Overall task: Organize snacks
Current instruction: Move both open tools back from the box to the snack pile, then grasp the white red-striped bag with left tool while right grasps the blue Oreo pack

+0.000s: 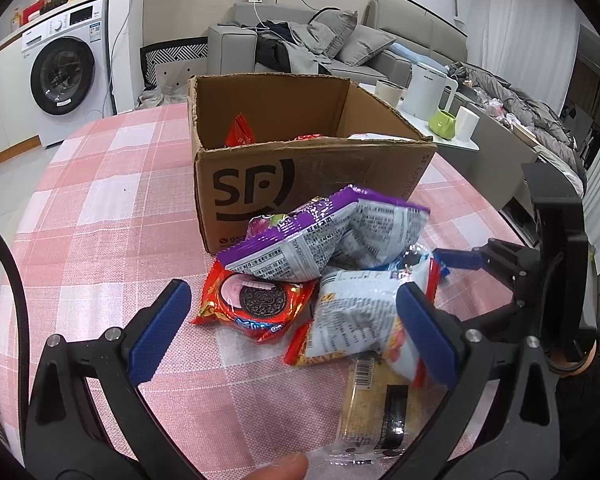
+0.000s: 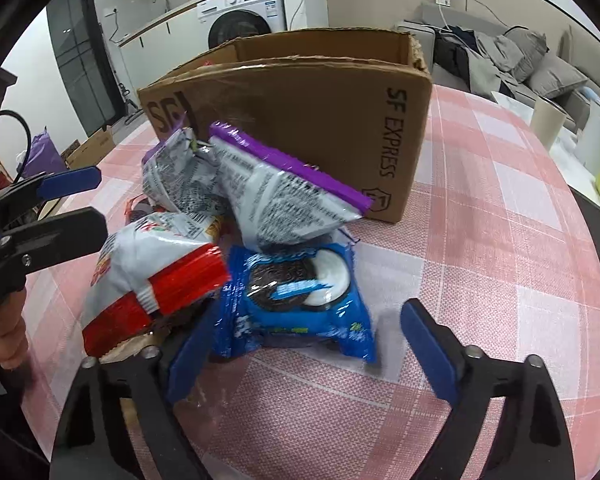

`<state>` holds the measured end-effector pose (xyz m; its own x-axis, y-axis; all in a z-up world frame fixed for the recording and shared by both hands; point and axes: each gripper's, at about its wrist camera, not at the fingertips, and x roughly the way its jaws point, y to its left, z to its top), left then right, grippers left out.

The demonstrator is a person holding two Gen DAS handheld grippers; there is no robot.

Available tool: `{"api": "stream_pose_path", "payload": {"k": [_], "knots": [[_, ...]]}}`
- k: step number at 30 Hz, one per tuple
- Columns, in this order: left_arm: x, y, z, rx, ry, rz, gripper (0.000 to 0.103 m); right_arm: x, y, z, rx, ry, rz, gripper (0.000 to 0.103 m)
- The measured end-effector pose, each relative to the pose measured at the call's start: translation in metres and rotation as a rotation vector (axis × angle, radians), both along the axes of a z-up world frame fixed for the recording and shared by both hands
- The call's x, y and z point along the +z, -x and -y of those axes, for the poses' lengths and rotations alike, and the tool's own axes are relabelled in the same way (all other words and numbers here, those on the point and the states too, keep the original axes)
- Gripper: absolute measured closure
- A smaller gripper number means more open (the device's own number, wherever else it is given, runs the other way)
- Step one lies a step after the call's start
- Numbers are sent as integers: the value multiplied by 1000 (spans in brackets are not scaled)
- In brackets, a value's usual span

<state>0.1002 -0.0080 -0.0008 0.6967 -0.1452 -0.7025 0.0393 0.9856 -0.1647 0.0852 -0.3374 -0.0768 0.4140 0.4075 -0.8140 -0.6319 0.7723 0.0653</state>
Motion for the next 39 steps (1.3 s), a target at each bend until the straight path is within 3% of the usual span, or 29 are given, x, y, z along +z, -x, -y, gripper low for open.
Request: {"api": "stream_pose_path", "payload": {"k": [6,11,23,30,34,39], "knots": [[-1,0,-1,-1,4,-2,1,4,7,-1,32,3,8,46],[-1,0,1,-10,3,-3,1,13,10,5,67,-27,20,56],[-5,1,17,-113,54,-35,1,19,37,2,208,17,47,58],[-12,2,30,-177,75,-52,1,19,41,15,230,30,51,58],[-21,-2,37,-199,104,-77,14,18,36,18,223,25,47,57],[-34,-9,37,-190,140,-108,15,20,36,17,222,27,50,57]]}}
